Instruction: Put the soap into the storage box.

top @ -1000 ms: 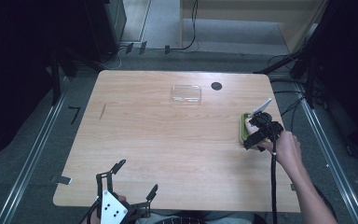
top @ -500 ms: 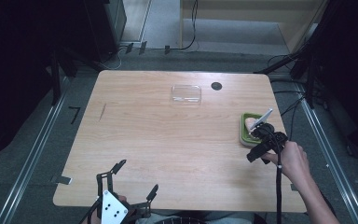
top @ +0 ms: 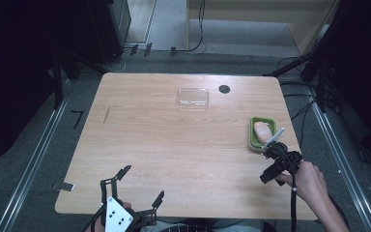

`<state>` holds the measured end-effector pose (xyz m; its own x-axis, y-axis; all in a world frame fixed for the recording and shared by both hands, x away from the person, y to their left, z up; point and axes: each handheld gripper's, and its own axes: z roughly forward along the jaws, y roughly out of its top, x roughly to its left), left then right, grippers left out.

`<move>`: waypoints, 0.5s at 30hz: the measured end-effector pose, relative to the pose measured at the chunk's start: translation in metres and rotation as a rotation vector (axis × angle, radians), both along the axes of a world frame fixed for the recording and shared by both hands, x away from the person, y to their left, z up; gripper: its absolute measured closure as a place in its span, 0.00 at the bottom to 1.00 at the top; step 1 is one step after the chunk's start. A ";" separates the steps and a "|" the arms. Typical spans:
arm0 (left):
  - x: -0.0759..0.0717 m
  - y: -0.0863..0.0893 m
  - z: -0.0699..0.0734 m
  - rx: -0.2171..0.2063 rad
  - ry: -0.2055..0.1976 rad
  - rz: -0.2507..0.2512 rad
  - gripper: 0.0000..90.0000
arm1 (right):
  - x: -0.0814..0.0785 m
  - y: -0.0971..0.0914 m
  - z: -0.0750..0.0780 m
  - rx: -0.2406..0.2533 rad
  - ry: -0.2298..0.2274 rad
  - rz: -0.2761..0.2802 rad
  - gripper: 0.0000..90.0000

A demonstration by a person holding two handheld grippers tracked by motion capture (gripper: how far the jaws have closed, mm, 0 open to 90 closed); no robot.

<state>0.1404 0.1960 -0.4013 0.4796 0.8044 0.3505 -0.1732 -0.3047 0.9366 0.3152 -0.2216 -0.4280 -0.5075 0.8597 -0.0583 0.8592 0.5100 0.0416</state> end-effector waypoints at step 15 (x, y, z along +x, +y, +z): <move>0.000 0.000 0.000 -0.001 0.000 0.000 0.00 | -0.024 -0.008 -0.024 0.001 0.050 0.007 0.06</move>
<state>0.1408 0.1959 -0.4010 0.4799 0.8044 0.3502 -0.1737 -0.3042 0.9367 0.2913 -0.2299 -0.4518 -0.5155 0.8563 -0.0317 0.8568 0.5157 -0.0007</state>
